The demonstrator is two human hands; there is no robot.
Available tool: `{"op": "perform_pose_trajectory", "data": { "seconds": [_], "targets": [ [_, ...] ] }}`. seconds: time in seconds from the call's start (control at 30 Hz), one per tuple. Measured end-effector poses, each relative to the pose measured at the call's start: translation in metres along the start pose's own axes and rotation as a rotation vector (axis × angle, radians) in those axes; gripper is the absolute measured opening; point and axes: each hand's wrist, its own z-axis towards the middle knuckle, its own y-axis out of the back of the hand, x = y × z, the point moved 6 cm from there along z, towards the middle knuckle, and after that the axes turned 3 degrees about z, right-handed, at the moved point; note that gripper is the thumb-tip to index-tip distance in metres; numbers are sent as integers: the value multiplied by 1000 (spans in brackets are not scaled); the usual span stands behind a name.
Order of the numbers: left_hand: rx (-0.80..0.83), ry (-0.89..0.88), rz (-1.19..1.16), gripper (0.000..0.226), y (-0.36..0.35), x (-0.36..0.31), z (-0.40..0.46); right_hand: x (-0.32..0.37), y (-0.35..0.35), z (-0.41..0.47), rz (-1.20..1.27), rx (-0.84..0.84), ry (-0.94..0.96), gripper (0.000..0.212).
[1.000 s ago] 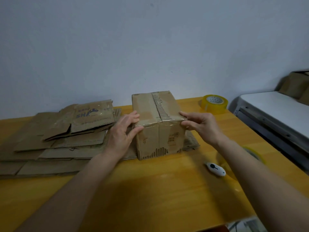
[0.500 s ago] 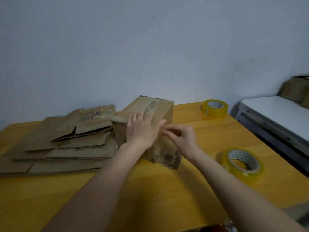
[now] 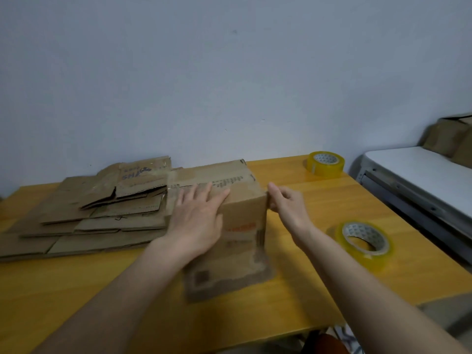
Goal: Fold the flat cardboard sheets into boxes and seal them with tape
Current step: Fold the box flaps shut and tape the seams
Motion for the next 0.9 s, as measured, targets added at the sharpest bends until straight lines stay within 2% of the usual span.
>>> {"op": "perform_pose_trajectory", "data": {
  "seconds": [0.07, 0.13, 0.17, 0.23, 0.27, 0.37, 0.43, 0.5, 0.63, 0.77, 0.9],
  "targets": [
    [19, 33, 13, 74, -3, -10, 2, -1, -4, -18, 119, 15, -7, 49],
    [15, -14, 12, 88, -2, -26, 4, -1, 5, -24, 122, -71, -9, 55],
    [-2, -67, 3, 92, -1, -36, 4, -1, 15, -22, 70, -162, -5, 52],
    [-28, -203, -28, 95, 0, -54, 3, -2, 38, -9, -29, -339, -22, 33],
    [-32, -260, -52, 95, 2, -58, 4, -1, 47, -4, -34, -367, -50, 29],
    [-5, -311, -169, 91, 12, -56, 14, -8, 54, 8, -10, -253, -157, 43],
    [38, -273, -178, 99, 13, -58, 19, -10, 54, 7, -29, -206, -152, 34],
    [120, -251, -60, 111, 7, -69, 18, -11, 56, 2, -2, -220, -127, 26],
    [245, -326, 170, 82, 1, -68, 29, -14, 61, -8, -5, -262, -84, 21],
    [256, -322, 258, 78, 6, -54, 42, -12, 57, -14, -117, -222, -13, 9],
    [232, -329, 294, 73, 6, -51, 45, -23, 74, -13, -392, -149, 20, 16]
  ]
}}
